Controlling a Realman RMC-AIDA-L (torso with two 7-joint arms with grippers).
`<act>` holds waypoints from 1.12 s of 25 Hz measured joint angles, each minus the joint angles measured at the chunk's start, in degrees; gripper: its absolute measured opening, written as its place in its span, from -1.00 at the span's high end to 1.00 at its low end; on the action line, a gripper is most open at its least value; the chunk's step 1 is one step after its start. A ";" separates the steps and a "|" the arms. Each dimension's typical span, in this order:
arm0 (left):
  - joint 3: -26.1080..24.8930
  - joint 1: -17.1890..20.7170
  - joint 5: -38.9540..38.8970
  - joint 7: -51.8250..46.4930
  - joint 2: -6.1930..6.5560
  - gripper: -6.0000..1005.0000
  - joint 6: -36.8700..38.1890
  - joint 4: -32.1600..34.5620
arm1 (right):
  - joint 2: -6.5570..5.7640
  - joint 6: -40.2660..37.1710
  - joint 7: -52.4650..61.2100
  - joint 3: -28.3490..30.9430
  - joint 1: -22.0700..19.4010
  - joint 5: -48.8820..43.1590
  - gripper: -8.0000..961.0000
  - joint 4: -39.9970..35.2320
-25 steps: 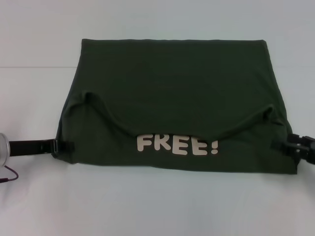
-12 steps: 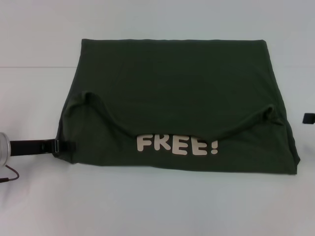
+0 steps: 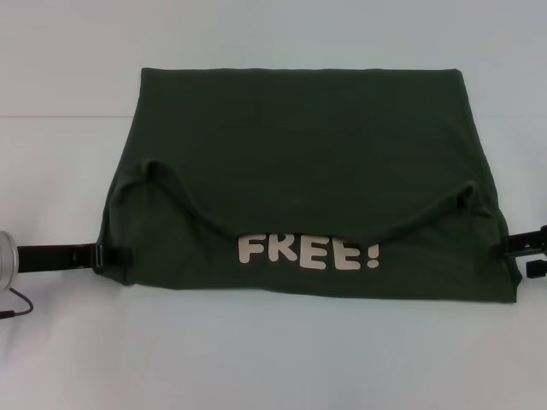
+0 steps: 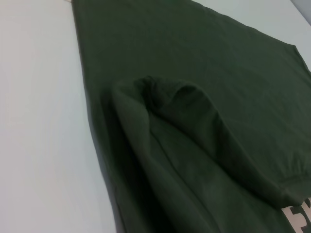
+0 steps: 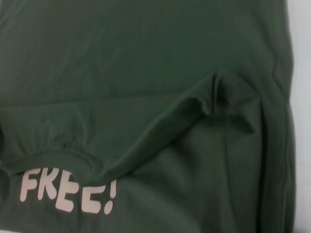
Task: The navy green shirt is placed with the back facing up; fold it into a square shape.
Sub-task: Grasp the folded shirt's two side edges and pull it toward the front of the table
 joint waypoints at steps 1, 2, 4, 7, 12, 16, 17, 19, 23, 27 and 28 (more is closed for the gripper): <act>0.01 0.02 0.00 0.00 0.04 0.89 0.00 0.00 | 0.04 0.00 0.02 -0.01 0.18 -0.18 -0.82 0.29; 0.00 0.04 0.00 0.00 0.07 0.89 0.00 0.00 | 0.10 0.10 0.03 -0.02 0.32 -0.25 -0.82 0.49; -0.04 0.06 0.00 0.01 0.11 0.89 0.00 0.00 | 0.38 0.22 -0.08 -0.03 0.45 -0.25 -0.82 0.68; -0.07 0.06 0.00 0.01 0.13 0.89 0.00 0.00 | 0.81 0.38 -0.38 -0.07 0.69 -0.24 -0.82 0.70; 0.01 0.03 -0.01 0.01 0.12 0.89 -0.02 0.00 | 1.39 1.22 -0.20 -1.76 1.06 -0.32 -0.82 0.82; 0.03 0.09 -0.04 0.01 0.07 0.89 -0.02 -0.01 | 1.57 2.31 0.07 -3.37 1.37 -0.38 -0.82 1.46; 0.05 0.10 -0.05 0.01 0.07 0.89 -0.02 -0.01 | 1.57 2.66 0.07 -3.69 1.43 -0.39 -0.82 1.55; 0.06 0.11 -0.05 0.00 0.06 0.89 -0.03 -0.01 | 1.59 3.31 0.08 -4.05 1.50 -0.41 -0.82 1.58; 0.04 0.02 -0.06 0.00 0.05 0.89 0.00 0.00 | 1.64 4.27 0.07 -4.15 1.58 -0.44 -0.80 1.59; 0.02 -0.08 -0.26 0.01 0.05 0.89 0.04 -0.01 | 1.89 4.72 -0.20 -4.18 1.60 -0.43 -0.79 1.58; 0.02 -0.11 -0.31 0.01 0.05 0.89 0.05 -0.01 | 2.11 5.05 -0.29 -4.19 1.61 -0.43 -0.79 1.58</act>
